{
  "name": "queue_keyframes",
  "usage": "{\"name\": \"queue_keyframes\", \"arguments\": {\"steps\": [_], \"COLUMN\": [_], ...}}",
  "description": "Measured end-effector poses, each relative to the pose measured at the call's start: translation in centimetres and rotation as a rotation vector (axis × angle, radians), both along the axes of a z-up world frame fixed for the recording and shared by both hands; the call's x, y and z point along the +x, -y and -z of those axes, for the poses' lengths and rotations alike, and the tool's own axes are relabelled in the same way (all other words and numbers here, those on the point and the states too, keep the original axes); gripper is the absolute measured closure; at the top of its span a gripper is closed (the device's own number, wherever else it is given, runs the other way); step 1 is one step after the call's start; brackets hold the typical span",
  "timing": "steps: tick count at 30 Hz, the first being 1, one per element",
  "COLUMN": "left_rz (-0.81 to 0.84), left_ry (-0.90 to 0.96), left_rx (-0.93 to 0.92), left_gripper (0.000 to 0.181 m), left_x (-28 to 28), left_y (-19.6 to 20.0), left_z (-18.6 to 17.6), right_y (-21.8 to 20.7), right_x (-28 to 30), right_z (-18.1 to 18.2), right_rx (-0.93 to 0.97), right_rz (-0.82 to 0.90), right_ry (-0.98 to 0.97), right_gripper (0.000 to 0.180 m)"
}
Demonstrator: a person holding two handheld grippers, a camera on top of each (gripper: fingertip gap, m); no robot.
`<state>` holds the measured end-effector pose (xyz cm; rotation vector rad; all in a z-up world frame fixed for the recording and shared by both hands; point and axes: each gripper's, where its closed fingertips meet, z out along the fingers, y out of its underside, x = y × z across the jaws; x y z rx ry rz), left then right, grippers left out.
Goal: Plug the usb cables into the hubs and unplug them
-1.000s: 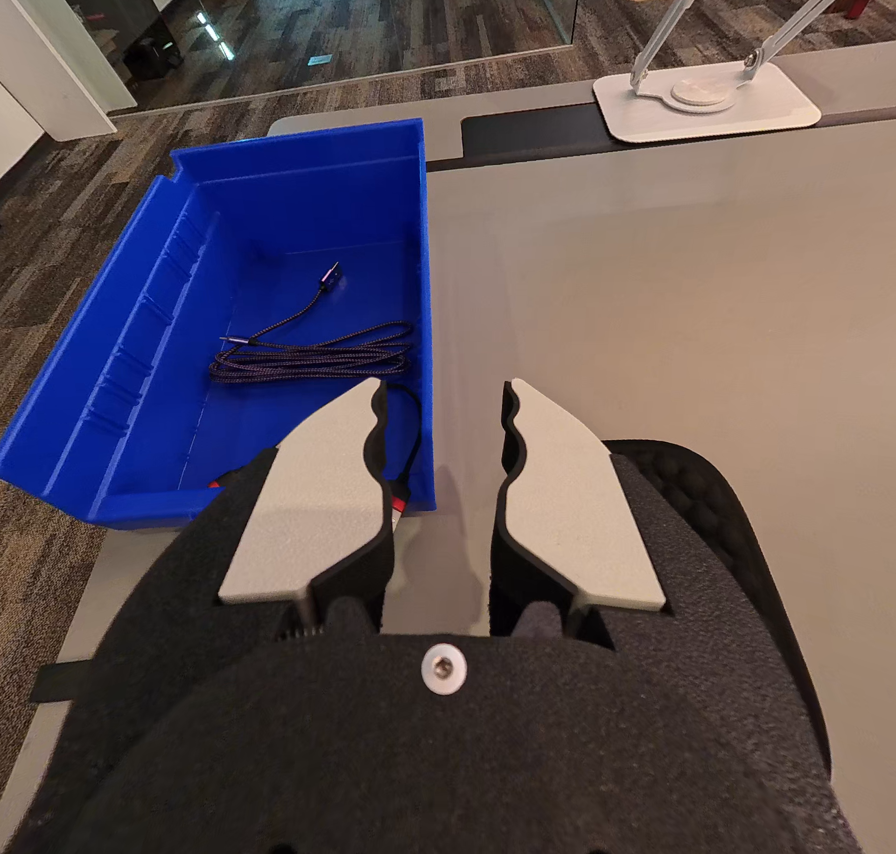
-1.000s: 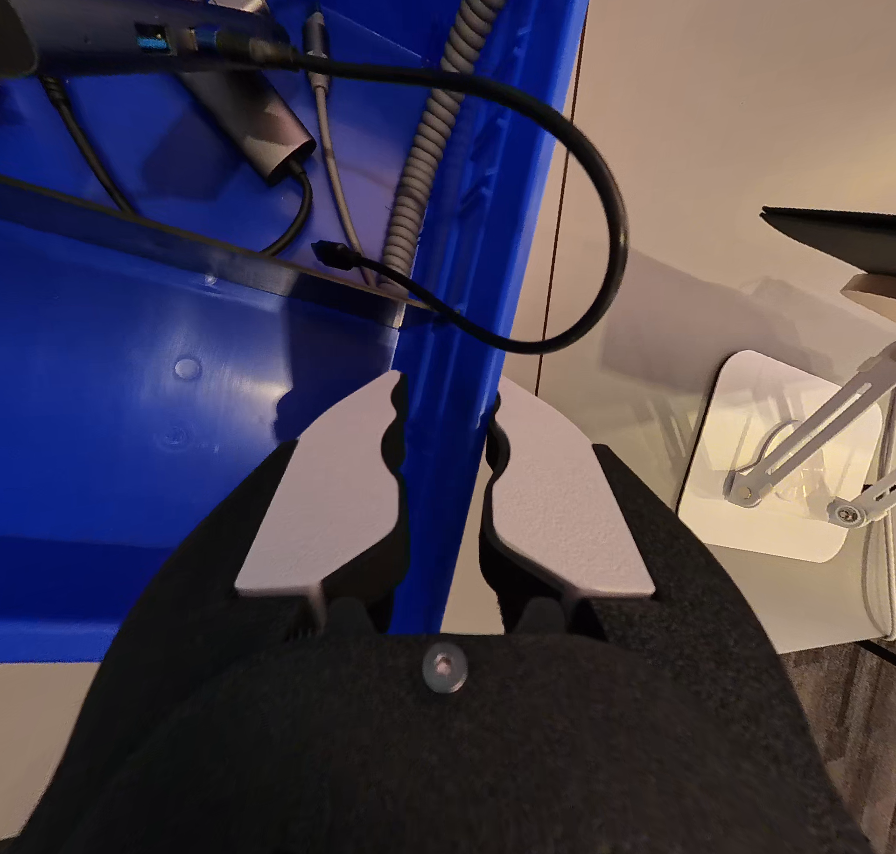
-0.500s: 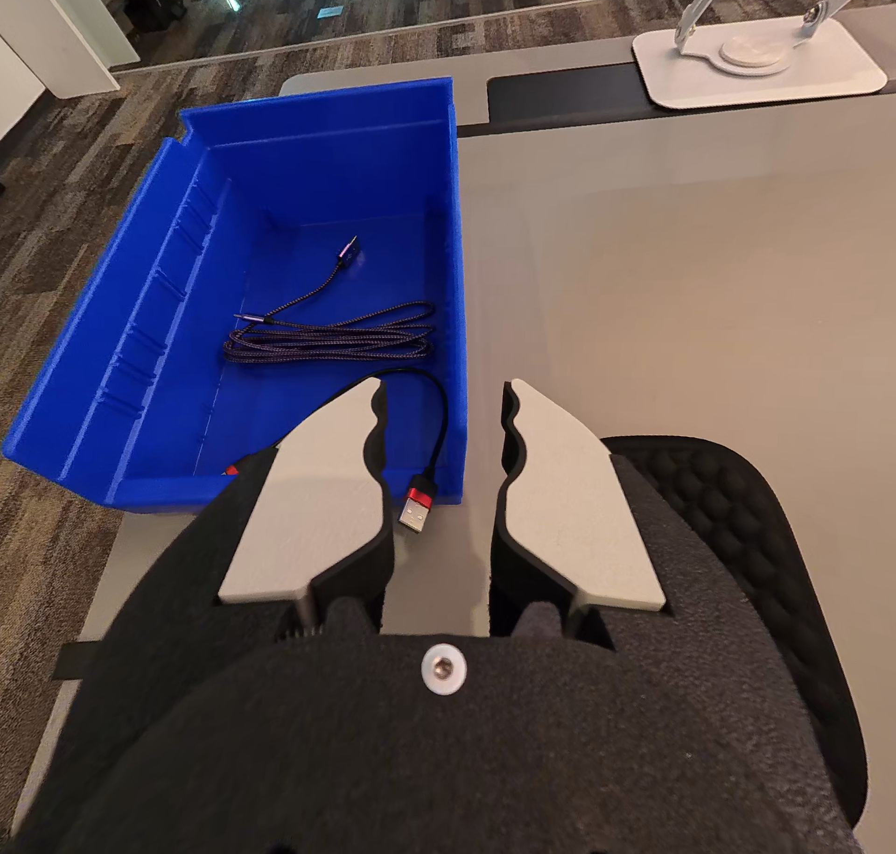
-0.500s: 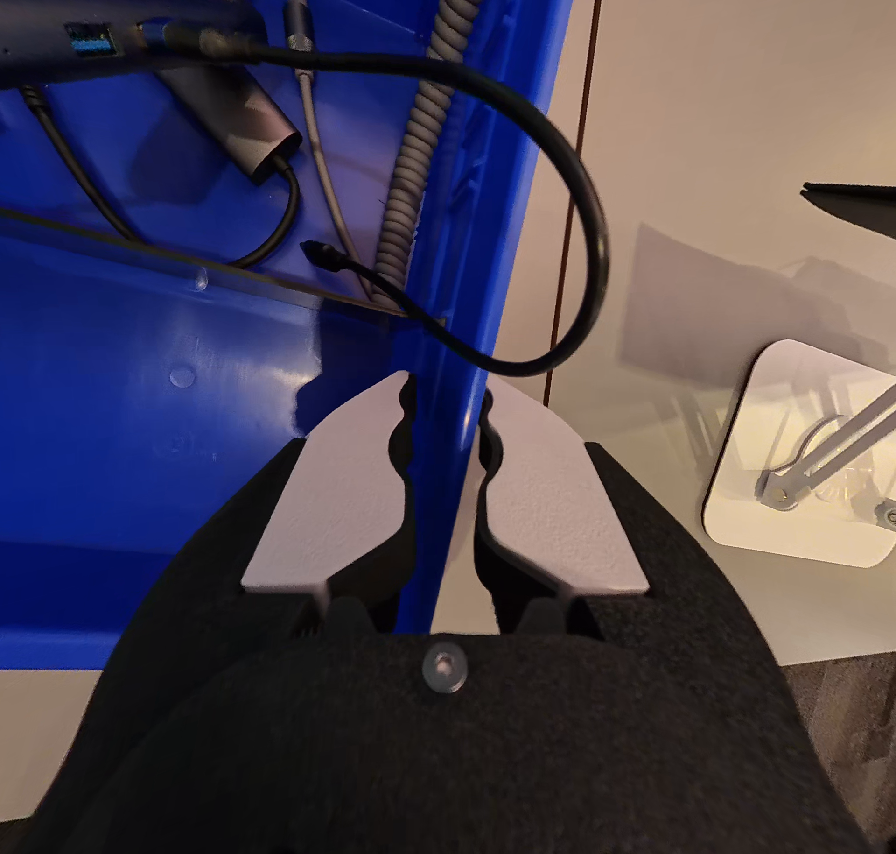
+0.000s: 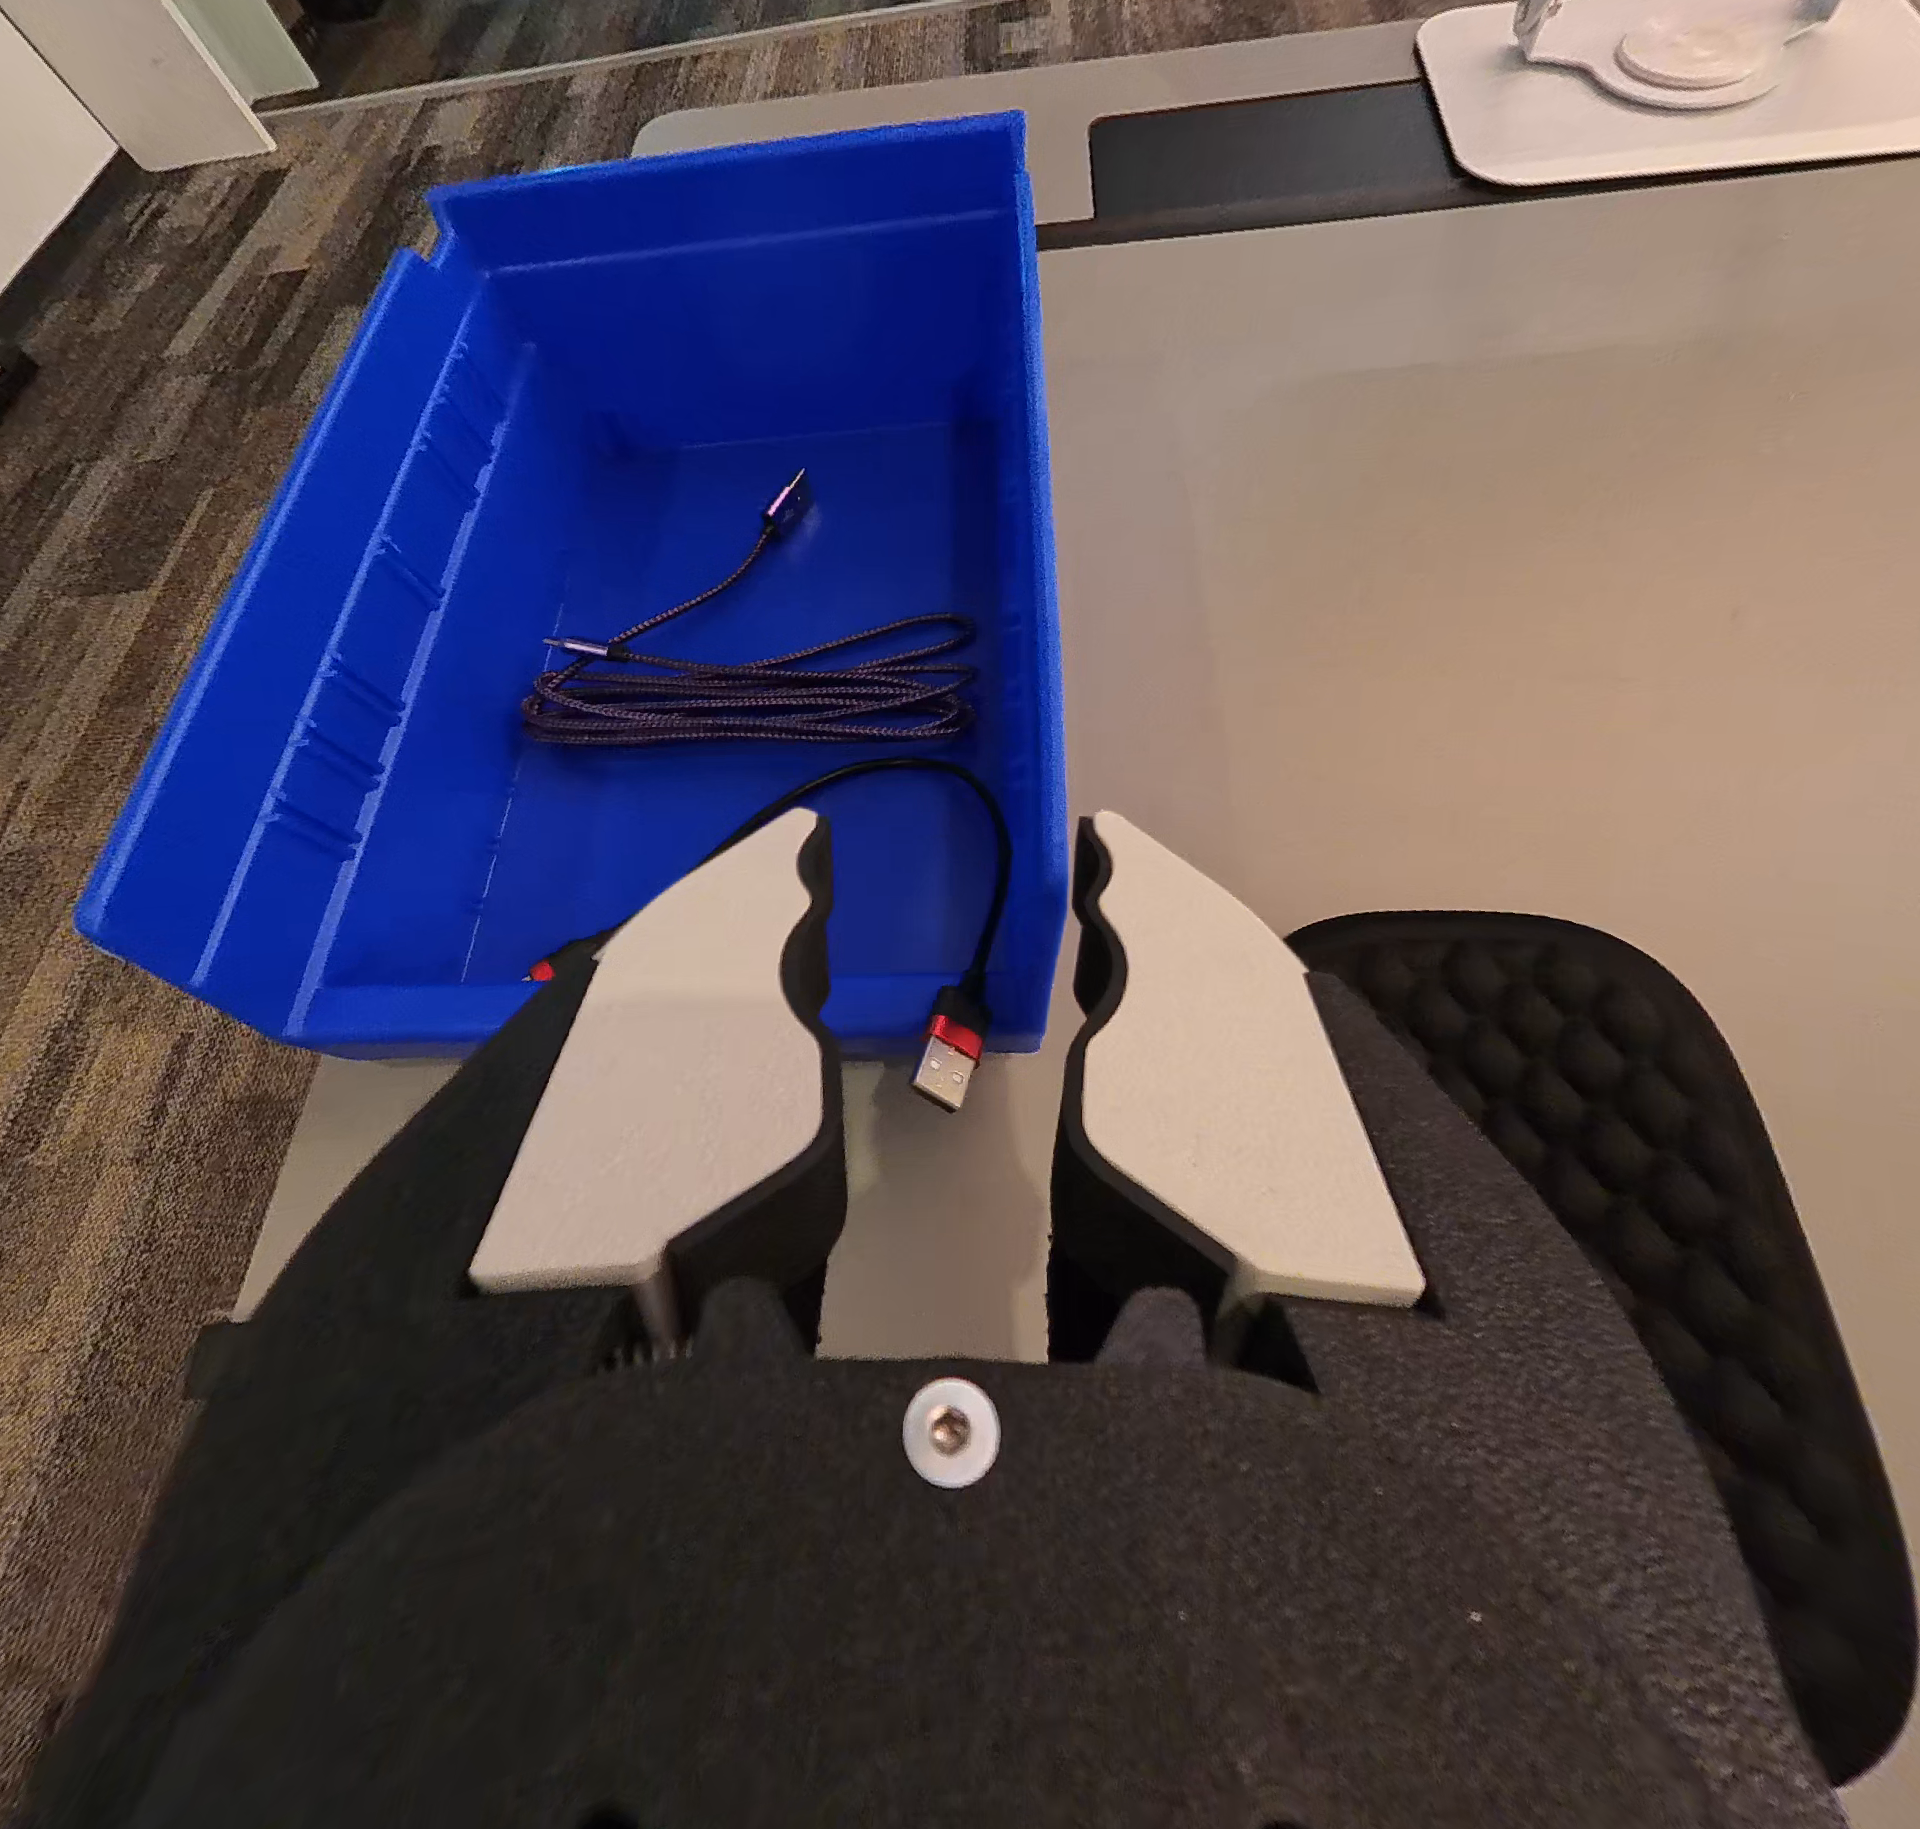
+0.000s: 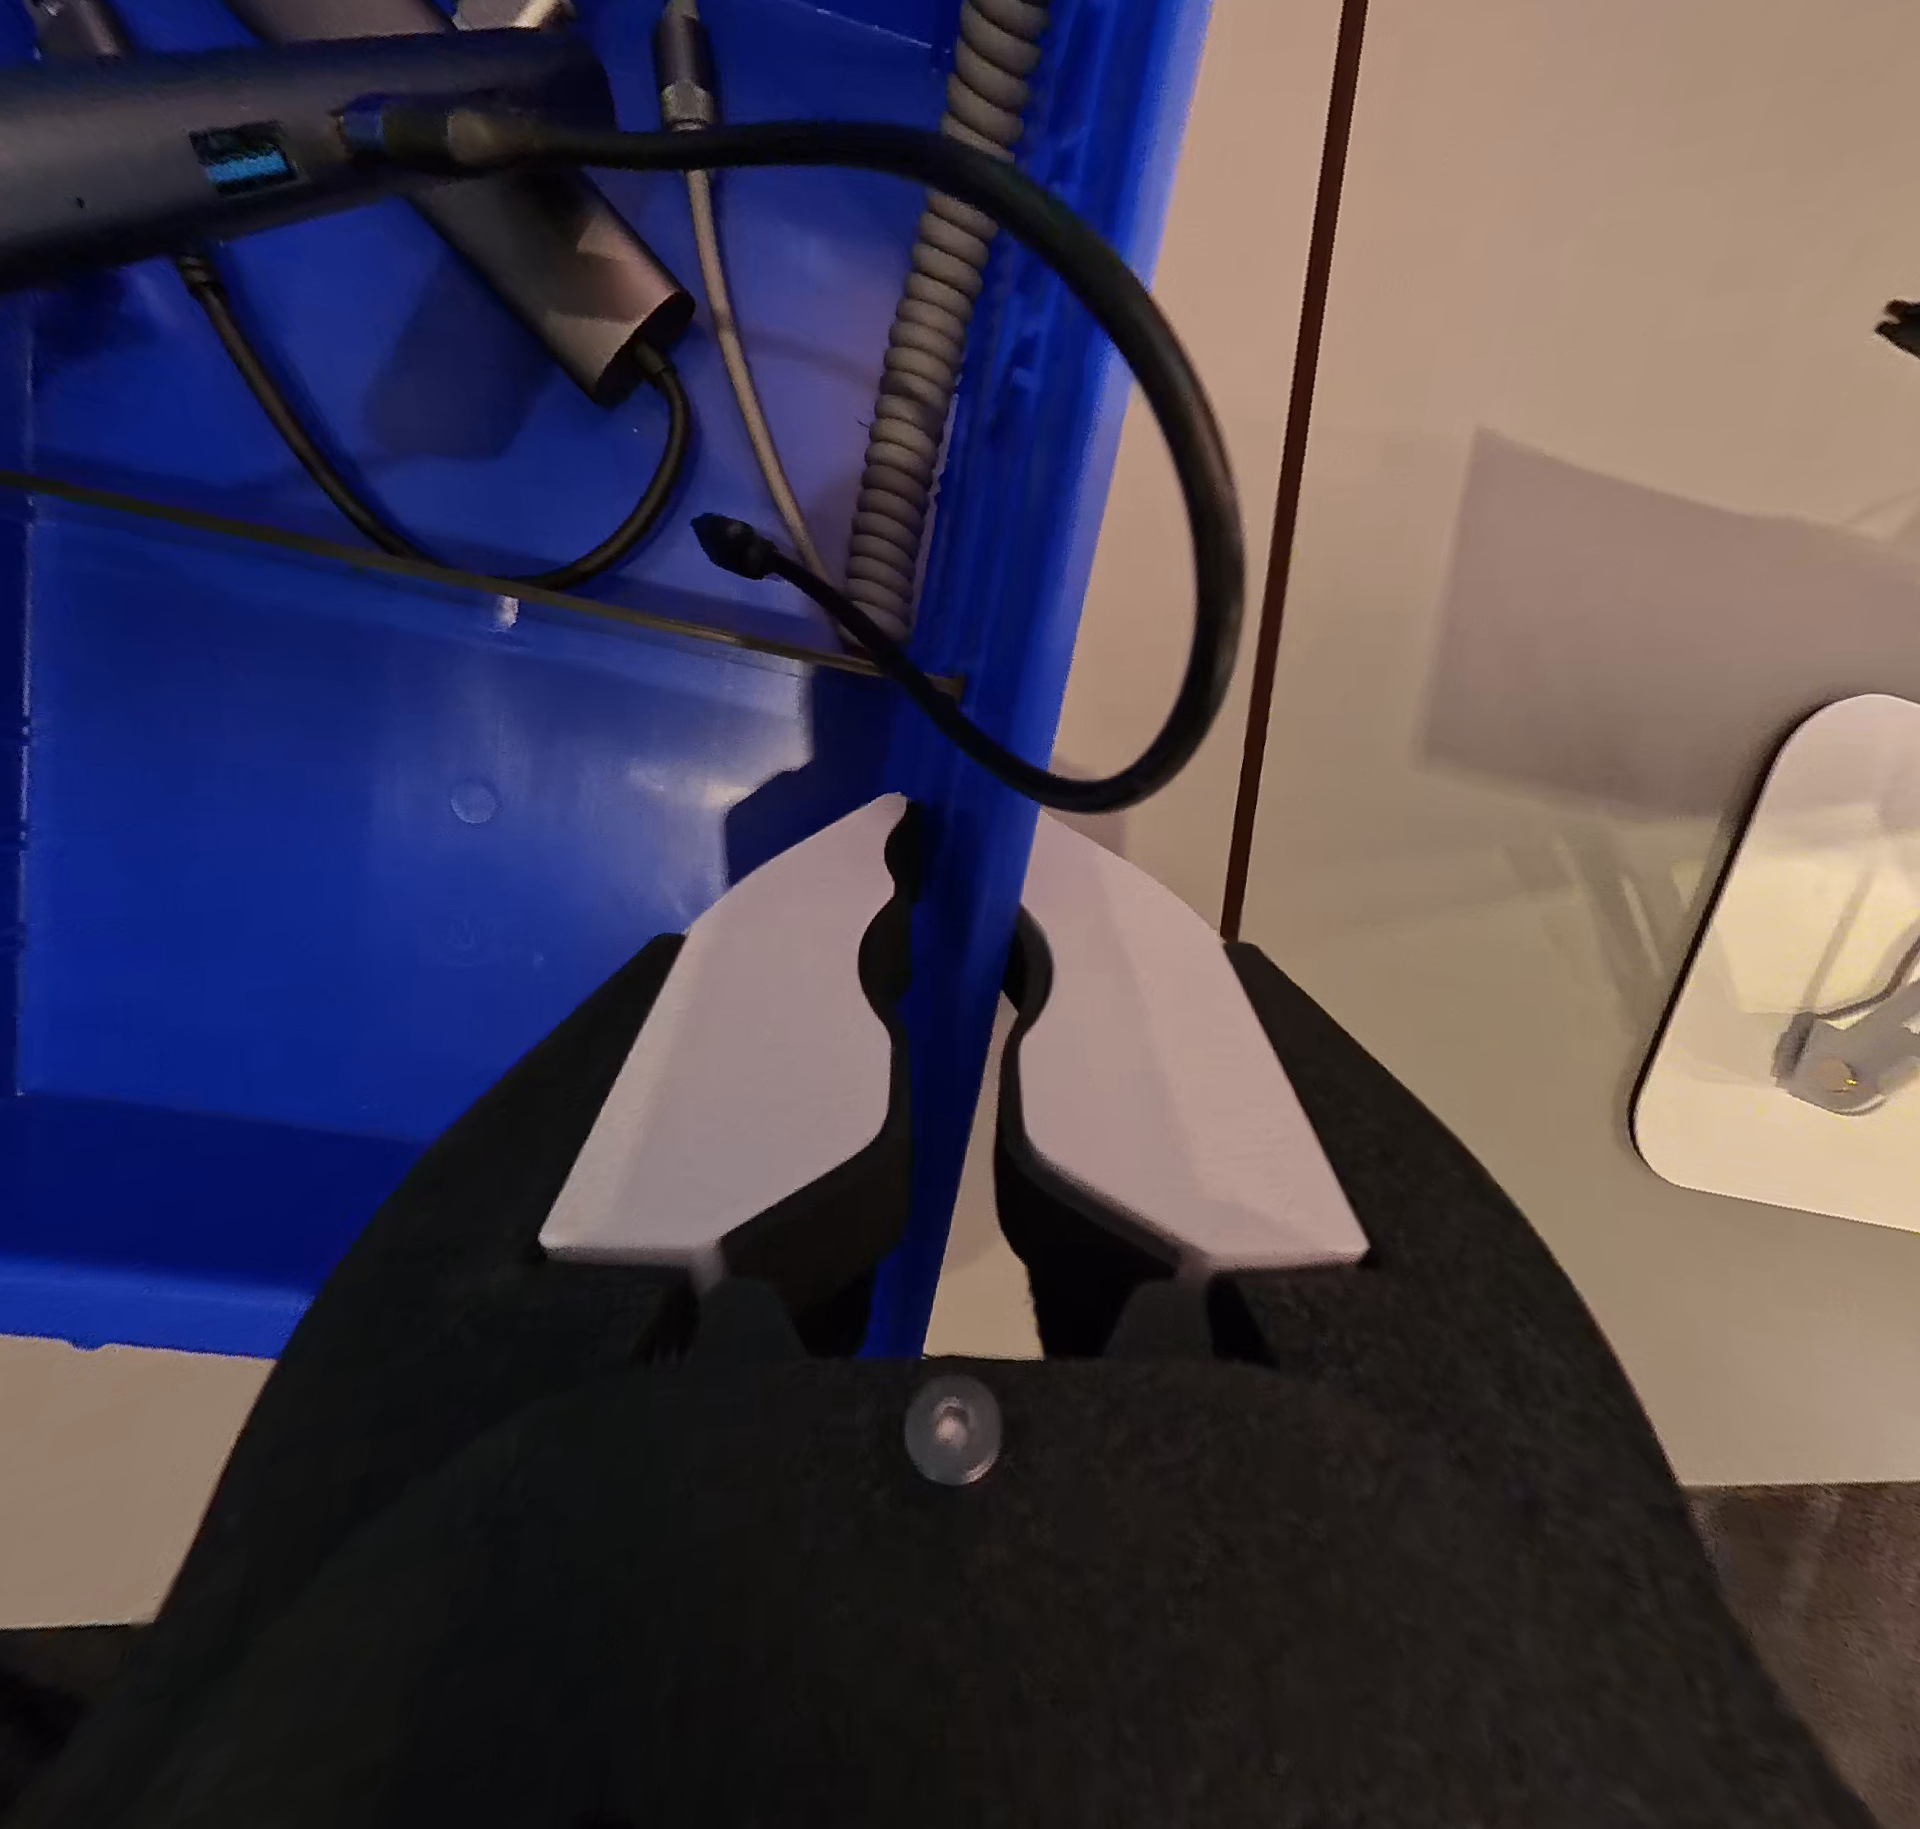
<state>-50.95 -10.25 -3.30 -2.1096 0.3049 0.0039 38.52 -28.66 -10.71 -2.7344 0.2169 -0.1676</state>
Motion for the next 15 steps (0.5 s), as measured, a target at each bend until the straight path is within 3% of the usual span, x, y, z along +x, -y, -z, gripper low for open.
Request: {"name": "queue_keyframes", "arguments": {"steps": [7,11,15], "left_rz": [-0.021,-0.048,-0.067], "left_ry": [-0.022,-0.016,-0.006], "left_rx": [-0.037,-0.073,-0.206], "left_gripper": [0.136,0.136,0.122], "left_x": [-1.2,-2.3,-2.7], "left_y": [-0.6,-1.2,-1.2], "left_z": [-0.1,-0.4,1.4], "right_y": [0.2,0.6,0.8], "right_x": [0.2,0.8,1.2], "right_z": [0.0,-0.1,0.0], "right_rx": [-0.073,-0.105,-0.095], "right_rz": [0.047,0.098,0.157], "right_ry": [0.022,0.014,-0.026], "right_gripper": [0.161,0.149,0.139]}}
